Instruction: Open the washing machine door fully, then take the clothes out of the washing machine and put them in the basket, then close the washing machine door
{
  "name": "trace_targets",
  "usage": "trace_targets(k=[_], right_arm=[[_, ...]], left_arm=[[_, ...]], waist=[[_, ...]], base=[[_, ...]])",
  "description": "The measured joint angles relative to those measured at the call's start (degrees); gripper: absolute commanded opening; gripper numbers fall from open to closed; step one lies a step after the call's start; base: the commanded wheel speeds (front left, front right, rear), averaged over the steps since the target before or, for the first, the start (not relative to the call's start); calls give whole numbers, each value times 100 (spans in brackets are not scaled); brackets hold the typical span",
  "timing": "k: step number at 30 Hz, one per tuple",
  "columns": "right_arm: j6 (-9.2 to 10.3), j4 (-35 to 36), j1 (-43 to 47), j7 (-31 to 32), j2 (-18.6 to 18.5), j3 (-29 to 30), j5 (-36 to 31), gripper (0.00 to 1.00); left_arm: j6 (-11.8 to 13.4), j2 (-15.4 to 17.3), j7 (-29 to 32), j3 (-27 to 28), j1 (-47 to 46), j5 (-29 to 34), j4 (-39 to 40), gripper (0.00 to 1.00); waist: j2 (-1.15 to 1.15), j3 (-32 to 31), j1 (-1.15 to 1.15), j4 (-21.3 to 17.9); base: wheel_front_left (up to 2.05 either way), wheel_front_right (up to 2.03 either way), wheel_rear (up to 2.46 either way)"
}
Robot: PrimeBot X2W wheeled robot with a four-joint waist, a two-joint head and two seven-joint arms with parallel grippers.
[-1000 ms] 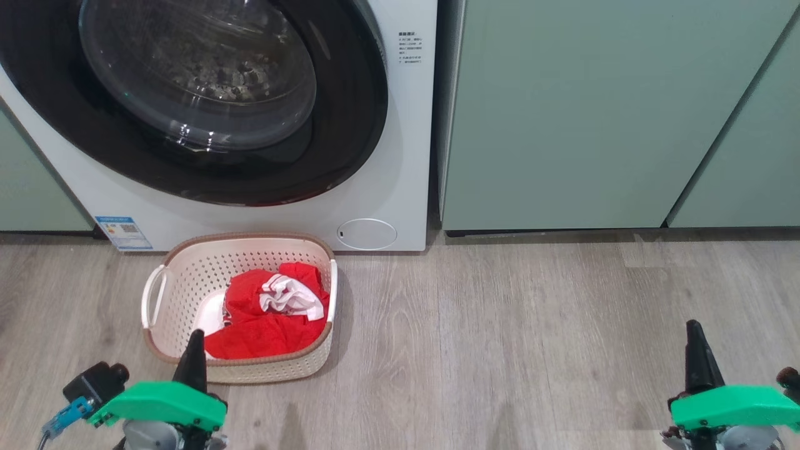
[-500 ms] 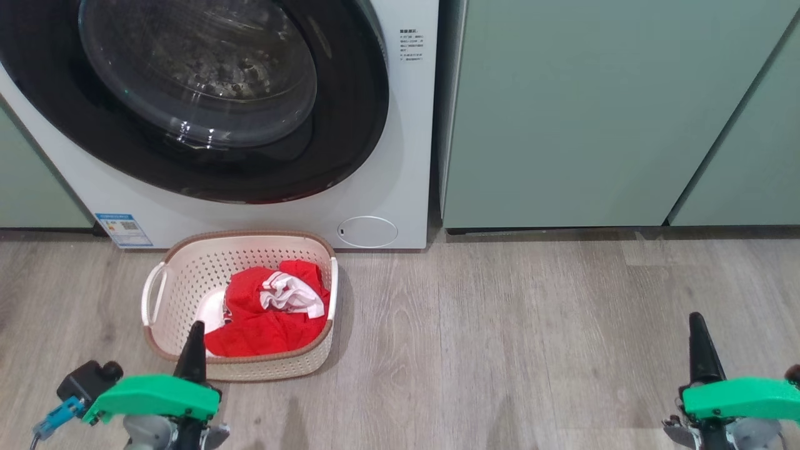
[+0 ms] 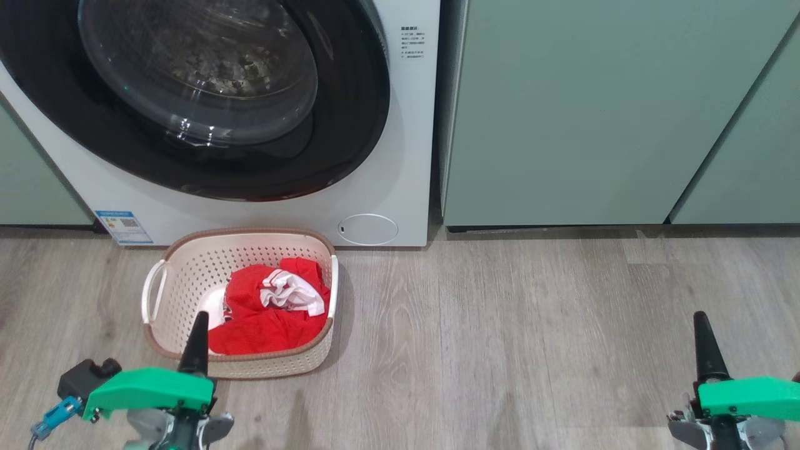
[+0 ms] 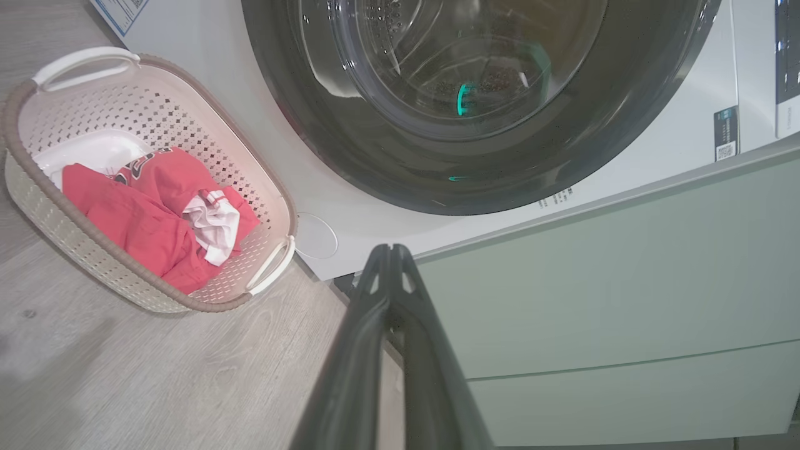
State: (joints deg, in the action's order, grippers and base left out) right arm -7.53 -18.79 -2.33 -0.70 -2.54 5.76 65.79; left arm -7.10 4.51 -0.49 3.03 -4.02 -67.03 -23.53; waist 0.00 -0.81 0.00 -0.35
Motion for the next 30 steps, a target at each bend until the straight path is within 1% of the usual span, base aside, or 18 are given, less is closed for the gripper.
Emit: trace_targets(k=[30], right_arm=[[0,193,-105,490,0,113,1905,0]], left_arm=[[0,-136,502,121,3,-1825,539,0]], waist=[[0,74,0,26]], base=[[0,0,0]])
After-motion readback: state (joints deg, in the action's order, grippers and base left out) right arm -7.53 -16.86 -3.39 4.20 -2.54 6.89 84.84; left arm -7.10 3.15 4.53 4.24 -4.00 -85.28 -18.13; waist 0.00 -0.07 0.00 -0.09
